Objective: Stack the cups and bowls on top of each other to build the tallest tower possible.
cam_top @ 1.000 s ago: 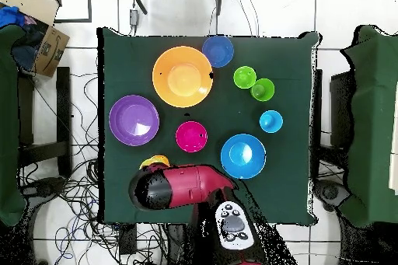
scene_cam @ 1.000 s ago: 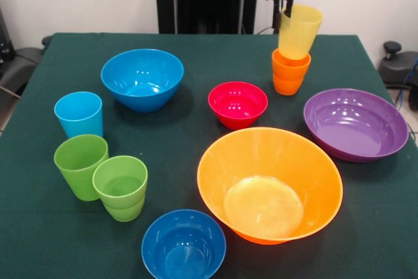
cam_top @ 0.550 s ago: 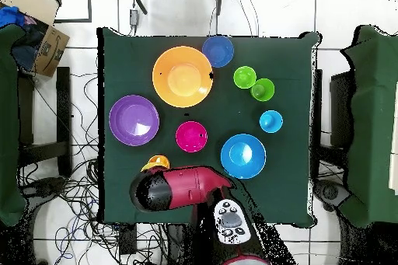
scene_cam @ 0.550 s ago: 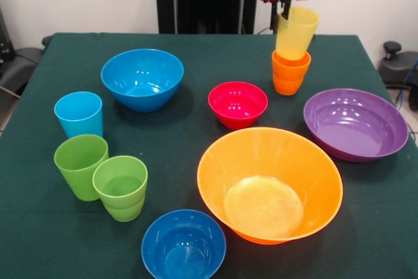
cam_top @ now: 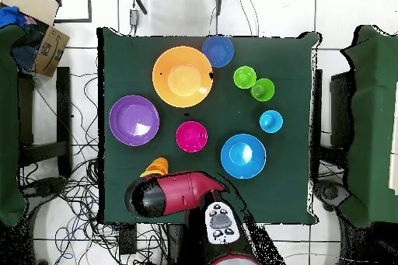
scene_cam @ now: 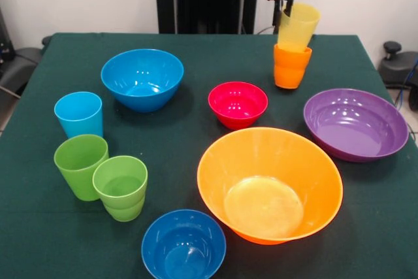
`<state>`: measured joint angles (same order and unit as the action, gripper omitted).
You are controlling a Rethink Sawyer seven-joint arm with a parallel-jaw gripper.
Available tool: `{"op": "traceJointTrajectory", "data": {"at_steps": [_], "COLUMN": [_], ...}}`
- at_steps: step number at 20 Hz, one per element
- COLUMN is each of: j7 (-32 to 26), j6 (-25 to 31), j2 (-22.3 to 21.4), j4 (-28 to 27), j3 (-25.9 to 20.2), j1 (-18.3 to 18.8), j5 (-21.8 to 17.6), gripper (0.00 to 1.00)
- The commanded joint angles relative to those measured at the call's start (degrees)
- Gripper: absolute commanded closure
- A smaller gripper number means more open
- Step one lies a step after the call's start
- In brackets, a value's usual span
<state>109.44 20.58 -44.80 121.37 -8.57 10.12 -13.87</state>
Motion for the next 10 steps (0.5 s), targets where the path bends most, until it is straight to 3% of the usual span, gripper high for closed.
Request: {"op": "traceJointTrajectory", "data": {"at_steps": [1,10], "j7": [5.48,4.69], "j6": [-5.82,-10.1], "j2": [3.44,3.24], "j4": [3.14,3.11], "j3": [-2.11,-5.8], "j1": [-0.4,2.2], "j5": [-2.19,-1.26], "gripper": [1.0,1.0]}}
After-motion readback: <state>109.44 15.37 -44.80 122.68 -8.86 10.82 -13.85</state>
